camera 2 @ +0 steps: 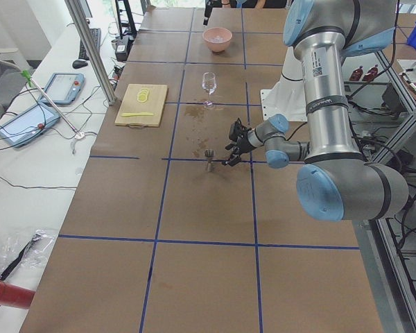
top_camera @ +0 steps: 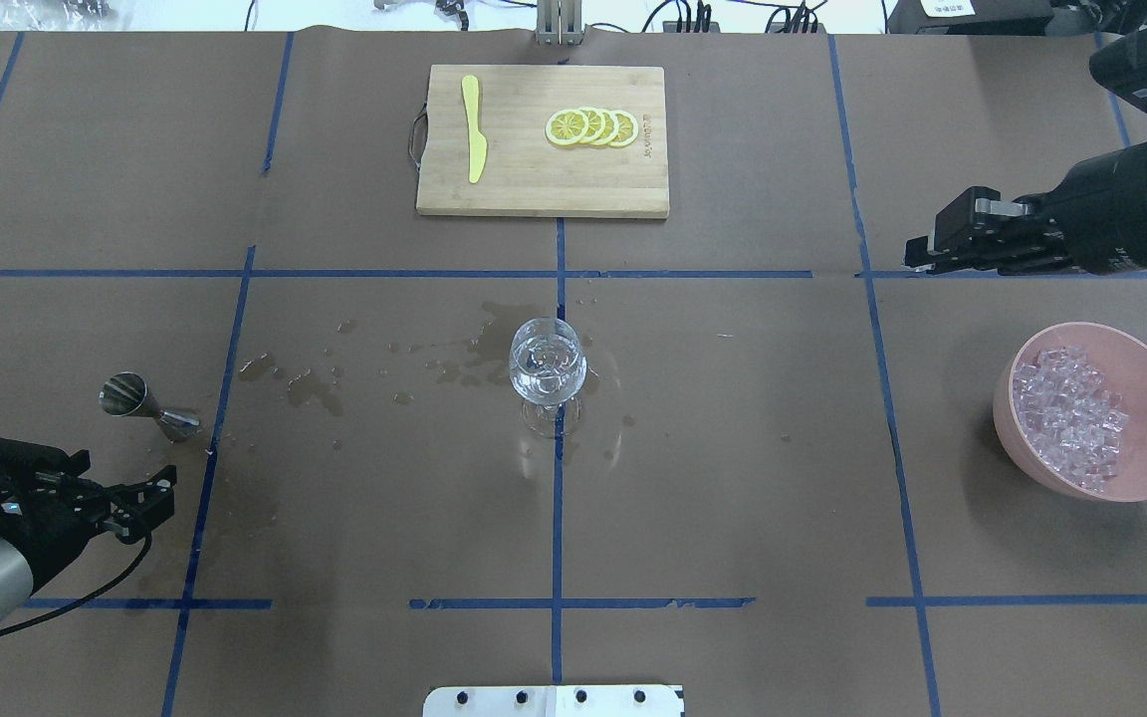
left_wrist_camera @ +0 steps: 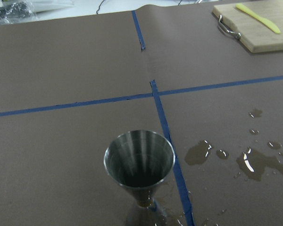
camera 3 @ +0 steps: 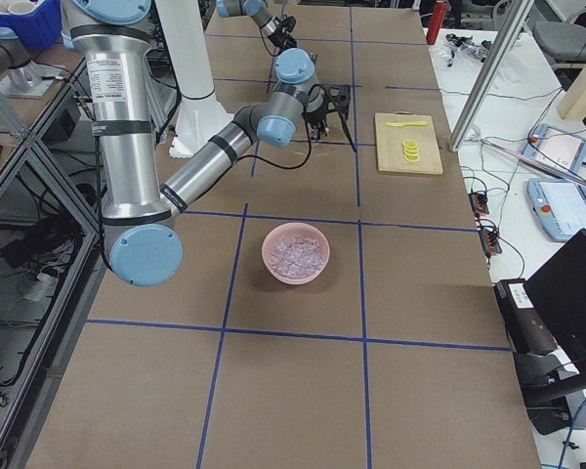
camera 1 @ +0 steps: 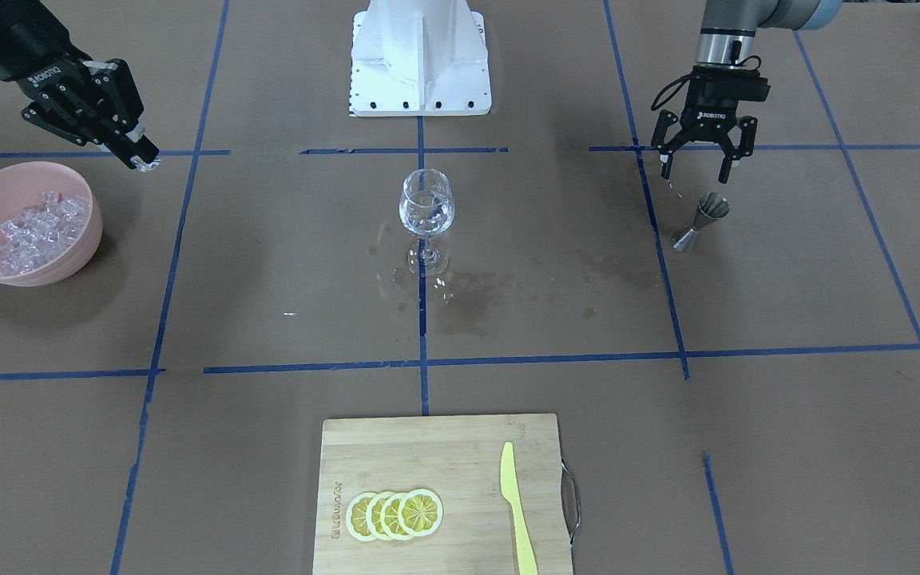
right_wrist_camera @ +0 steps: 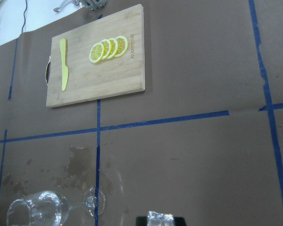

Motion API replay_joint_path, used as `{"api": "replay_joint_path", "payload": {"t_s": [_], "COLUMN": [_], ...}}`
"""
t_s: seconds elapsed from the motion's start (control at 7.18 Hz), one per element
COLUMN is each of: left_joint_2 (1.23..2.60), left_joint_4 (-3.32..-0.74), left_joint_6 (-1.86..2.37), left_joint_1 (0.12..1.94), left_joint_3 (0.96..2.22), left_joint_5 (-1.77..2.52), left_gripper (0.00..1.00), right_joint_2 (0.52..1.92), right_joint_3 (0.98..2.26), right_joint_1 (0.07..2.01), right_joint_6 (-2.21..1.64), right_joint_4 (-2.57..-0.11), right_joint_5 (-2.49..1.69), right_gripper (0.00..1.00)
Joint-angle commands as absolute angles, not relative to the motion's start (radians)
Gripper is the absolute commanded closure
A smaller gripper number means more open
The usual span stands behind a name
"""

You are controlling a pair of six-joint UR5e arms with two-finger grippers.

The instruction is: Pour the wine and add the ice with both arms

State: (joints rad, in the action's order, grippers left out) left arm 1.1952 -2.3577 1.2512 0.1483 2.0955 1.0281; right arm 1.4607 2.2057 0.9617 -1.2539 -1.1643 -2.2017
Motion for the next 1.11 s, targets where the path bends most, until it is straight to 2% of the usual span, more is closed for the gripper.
{"api": "replay_joint_path", "payload": {"t_s": [0.0, 0.28, 0.56, 0.97], "left_joint_2": [1.184, 1.186, 1.193, 1.209], "left_joint_4": [-2.187, -2.139, -1.971, -1.902], "left_joint_6": [1.250, 1.250, 1.183, 0.877], "left_joint_1": [0.150, 0.152, 0.187, 0.404], "left_joint_3": [2.240, 2.285, 2.386, 2.418], "left_joint_5": [1.162, 1.271, 1.366, 1.526], "left_gripper": [0.00, 0.00, 0.00, 0.00], "right_joint_2": [1.389, 1.332, 1.260, 1.114], "right_joint_3": [2.197, 2.184, 2.160, 2.116], "right_joint_1": [0.910, 0.864, 0.807, 0.688], "right_joint_6": [-1.290, -1.327, -1.362, -1.368], "right_joint_4": [-1.175, -1.177, -1.178, -1.294], "right_joint_5": [-2.186, -2.178, -2.146, -2.015], "right_gripper": [1.00, 1.00, 1.00, 1.00]}}
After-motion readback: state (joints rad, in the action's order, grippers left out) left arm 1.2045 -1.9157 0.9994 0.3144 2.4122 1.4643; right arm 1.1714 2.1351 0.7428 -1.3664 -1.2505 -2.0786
